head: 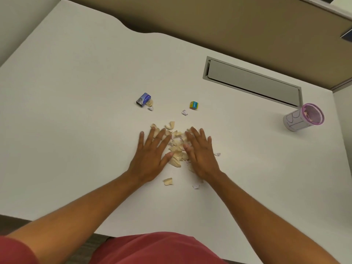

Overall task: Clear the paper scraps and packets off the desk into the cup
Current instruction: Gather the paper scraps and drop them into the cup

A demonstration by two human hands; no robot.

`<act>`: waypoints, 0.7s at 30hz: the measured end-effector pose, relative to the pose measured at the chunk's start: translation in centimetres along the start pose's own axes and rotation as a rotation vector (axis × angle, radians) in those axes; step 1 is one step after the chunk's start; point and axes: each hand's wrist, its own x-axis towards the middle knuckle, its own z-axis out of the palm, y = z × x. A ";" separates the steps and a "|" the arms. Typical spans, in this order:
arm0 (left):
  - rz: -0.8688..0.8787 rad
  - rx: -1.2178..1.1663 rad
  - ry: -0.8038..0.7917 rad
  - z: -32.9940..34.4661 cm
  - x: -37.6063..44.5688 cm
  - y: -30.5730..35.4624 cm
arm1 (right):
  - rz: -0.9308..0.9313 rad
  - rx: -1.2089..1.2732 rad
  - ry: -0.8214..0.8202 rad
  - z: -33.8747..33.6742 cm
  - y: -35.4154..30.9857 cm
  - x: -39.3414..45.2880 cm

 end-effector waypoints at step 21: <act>-0.063 -0.046 -0.119 -2.8 3.0 5.2 | 0.108 -0.091 -0.003 -1.9 -2.3 -1.1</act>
